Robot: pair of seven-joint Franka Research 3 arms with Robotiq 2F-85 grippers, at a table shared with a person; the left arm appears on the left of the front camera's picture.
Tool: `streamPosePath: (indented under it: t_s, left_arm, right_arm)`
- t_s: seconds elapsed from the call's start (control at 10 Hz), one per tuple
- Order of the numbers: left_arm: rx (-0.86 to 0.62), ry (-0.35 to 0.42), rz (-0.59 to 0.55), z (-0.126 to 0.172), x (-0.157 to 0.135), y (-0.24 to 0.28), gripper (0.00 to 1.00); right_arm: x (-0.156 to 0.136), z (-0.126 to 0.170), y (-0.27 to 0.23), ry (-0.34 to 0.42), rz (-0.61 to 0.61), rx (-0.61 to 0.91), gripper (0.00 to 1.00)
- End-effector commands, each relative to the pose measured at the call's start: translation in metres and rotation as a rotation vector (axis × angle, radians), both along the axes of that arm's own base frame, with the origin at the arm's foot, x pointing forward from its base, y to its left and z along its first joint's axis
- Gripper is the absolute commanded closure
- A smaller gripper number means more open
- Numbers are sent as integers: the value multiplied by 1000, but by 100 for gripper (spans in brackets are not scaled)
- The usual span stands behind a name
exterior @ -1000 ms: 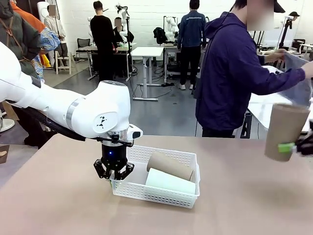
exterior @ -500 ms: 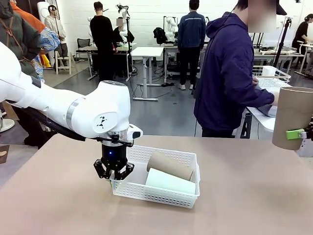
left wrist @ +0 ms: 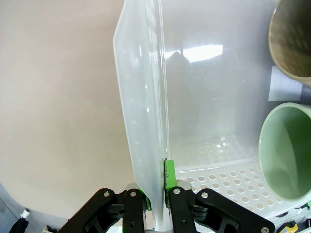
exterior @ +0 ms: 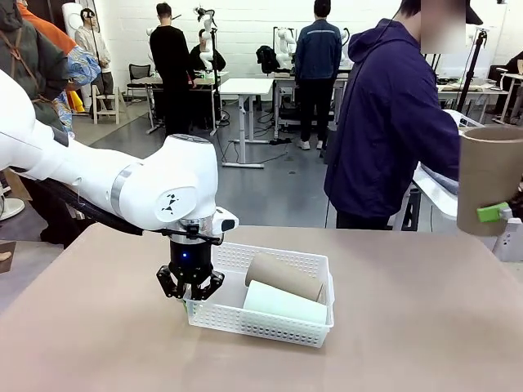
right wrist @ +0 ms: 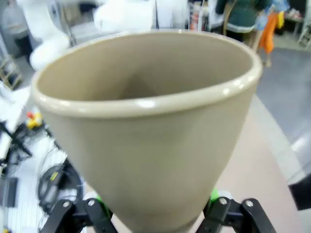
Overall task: Clean and organize the cups into the basket.
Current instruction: Pick up the Reusable plastic cup from the right side of the table and stack it inside the Organizing basket in the center of the table.
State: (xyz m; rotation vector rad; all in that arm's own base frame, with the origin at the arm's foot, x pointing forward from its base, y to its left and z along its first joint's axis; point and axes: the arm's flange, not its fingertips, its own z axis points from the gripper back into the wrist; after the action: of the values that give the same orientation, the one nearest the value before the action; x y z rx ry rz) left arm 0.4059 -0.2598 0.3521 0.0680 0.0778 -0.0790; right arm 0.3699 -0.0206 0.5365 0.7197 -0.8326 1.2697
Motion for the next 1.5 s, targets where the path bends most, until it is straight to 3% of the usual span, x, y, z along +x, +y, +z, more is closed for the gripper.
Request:
streamPosePath:
  t_s: [0.0,0.2,0.4,0.6,0.8,1.4]
  left_arm:
    - [-1,-5,3,2,0,0,100]
    - [-1,-5,3,2,0,0,100]
    - [-1,-5,3,2,0,0,100]
    - [-1,-5,3,2,0,0,100]
    - [-1,-5,3,2,0,0,100]
    - [-1,-5,3,2,0,0,100]
  right_arm:
    - [-6,46,89,0,24,-277,20]
    - [5,50,192,58,112,-533,20]
    - [22,25,269,113,169,-672,20]
    - [47,-9,314,164,158,-762,20]
    - [69,-40,330,219,167,-768,20]
    - [113,-120,331,260,164,-704,20]
